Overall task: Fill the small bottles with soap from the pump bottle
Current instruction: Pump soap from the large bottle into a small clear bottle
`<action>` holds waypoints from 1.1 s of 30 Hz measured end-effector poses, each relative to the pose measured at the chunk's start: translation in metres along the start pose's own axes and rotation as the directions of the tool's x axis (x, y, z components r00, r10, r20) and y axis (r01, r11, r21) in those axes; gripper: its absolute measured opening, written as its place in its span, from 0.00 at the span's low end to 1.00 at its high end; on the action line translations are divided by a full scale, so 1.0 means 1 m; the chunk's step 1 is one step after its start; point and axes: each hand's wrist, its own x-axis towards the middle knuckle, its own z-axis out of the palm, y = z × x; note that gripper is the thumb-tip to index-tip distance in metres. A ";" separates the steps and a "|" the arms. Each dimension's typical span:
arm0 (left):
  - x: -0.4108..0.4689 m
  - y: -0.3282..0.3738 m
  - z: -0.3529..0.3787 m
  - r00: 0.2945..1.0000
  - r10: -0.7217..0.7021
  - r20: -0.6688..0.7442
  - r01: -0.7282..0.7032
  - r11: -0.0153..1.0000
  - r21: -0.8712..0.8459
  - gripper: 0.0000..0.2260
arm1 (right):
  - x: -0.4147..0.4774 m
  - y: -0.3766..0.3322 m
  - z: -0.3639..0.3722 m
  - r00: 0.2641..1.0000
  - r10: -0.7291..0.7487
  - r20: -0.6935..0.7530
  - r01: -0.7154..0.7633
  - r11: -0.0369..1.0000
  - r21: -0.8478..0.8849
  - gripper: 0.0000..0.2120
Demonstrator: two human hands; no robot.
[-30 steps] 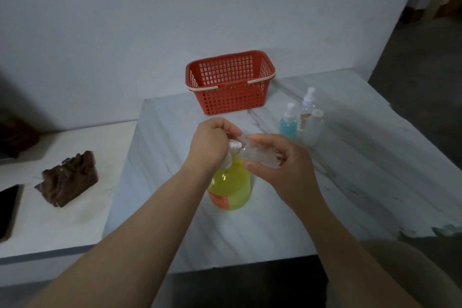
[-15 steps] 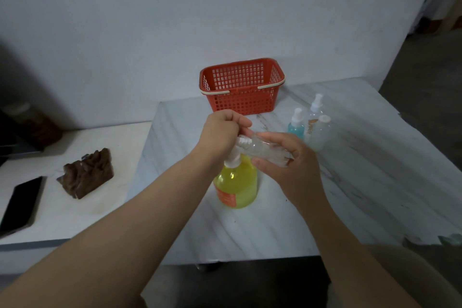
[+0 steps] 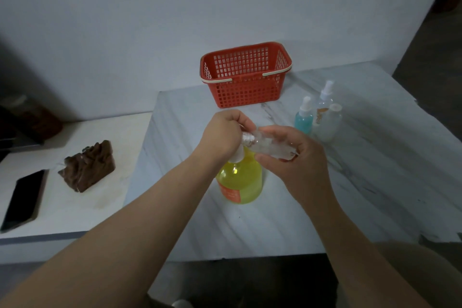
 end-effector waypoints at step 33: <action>-0.001 -0.001 0.001 0.999 0.043 -0.021 -0.045 0.996 -0.074 0.17 | 0.001 0.002 0.012 0.996 -0.055 -0.068 0.045 0.989 -0.139 0.25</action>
